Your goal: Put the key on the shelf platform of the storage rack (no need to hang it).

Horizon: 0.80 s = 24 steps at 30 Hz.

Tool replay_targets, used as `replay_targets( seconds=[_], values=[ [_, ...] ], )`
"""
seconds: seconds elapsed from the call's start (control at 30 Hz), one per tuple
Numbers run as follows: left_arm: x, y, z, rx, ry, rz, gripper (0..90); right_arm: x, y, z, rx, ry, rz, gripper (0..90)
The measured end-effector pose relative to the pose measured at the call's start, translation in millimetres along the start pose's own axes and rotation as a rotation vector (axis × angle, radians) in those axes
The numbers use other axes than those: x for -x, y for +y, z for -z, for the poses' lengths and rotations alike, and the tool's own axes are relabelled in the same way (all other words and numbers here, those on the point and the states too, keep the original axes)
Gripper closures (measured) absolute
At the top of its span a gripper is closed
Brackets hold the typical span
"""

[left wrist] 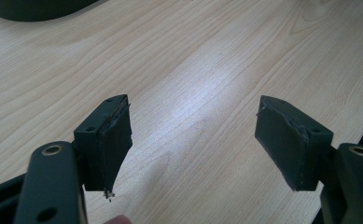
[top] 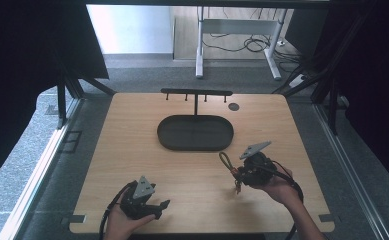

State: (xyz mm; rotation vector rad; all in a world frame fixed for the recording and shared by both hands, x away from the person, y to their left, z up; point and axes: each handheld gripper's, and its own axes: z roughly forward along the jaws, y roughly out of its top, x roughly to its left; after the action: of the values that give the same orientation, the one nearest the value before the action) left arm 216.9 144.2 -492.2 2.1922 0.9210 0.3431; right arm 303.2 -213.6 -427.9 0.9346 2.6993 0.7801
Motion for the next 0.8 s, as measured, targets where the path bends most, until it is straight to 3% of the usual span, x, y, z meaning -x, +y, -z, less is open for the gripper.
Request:
replay_targets(
  seconds=[0.8],
  values=[
    [0.5,-0.2,-2.3,-0.006,-0.002,0.001,27.6,6.7,30.9,19.3,0.054,-0.016,0.025,67.3]
  ],
)
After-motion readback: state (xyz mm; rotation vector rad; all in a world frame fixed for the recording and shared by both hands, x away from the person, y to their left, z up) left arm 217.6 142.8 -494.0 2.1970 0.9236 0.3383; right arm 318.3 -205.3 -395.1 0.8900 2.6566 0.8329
